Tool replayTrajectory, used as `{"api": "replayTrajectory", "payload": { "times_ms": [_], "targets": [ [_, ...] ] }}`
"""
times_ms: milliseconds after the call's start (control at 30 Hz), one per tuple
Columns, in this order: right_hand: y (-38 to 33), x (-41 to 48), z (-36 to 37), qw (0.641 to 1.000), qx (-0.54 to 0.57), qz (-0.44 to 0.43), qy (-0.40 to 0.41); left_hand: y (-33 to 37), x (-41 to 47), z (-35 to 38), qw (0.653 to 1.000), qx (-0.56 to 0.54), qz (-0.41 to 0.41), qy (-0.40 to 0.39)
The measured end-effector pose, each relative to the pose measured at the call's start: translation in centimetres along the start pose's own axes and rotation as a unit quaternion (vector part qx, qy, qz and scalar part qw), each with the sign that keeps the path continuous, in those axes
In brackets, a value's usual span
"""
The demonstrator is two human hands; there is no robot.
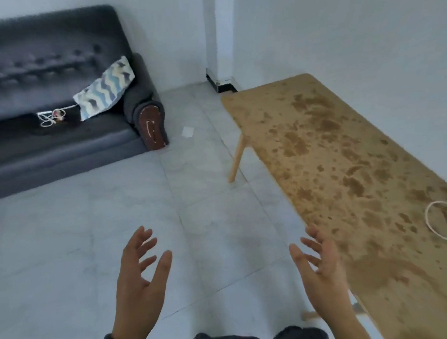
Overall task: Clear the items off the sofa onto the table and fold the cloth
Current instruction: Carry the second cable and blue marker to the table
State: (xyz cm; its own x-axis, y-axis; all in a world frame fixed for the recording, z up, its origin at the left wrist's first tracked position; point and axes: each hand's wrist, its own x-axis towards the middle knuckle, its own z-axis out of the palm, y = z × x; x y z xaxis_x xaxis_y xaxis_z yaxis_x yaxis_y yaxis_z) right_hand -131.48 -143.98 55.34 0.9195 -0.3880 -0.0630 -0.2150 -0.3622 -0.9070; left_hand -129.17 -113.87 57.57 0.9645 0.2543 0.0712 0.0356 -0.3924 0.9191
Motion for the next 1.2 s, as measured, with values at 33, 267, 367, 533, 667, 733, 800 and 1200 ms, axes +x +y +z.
{"api": "replayTrajectory", "payload": {
  "times_ms": [33, 267, 367, 533, 667, 733, 800, 1200],
  "targets": [
    [-1.2, 0.0, 2.4, 0.999, 0.008, -0.003, -0.035, -1.1, -0.1, -2.4, 0.999, -0.009, -0.012, 0.032],
    [-9.1, 0.1, 17.4, 0.981, -0.023, -0.061, -0.182, -7.3, -0.4, -15.2, 0.981, -0.007, -0.079, 0.174],
    [-10.8, 1.5, 23.6, 0.969, -0.044, -0.077, -0.229, -10.1, 2.0, -18.4, 0.972, 0.007, -0.106, 0.211],
    [-13.3, 5.9, 35.3, 0.957, -0.05, -0.082, -0.274, -14.5, 9.2, -22.5, 0.959, 0.035, -0.14, 0.243],
    [-17.5, 11.0, 46.6, 0.948, -0.032, -0.089, -0.305, -16.6, 18.5, -27.2, 0.951, 0.055, -0.158, 0.262],
    [-21.1, 13.5, 51.6, 0.941, -0.021, -0.094, -0.325, -16.3, 23.3, -29.9, 0.947, 0.056, -0.16, 0.272],
    [-25.2, 16.0, 56.1, 0.931, -0.022, -0.112, -0.345, -15.8, 27.9, -32.7, 0.945, 0.067, -0.151, 0.284],
    [-39.8, 27.5, 82.6, 0.881, -0.082, -0.19, -0.426, -24.7, 50.0, -44.2, 0.908, 0.042, -0.181, 0.376]
  ]
}}
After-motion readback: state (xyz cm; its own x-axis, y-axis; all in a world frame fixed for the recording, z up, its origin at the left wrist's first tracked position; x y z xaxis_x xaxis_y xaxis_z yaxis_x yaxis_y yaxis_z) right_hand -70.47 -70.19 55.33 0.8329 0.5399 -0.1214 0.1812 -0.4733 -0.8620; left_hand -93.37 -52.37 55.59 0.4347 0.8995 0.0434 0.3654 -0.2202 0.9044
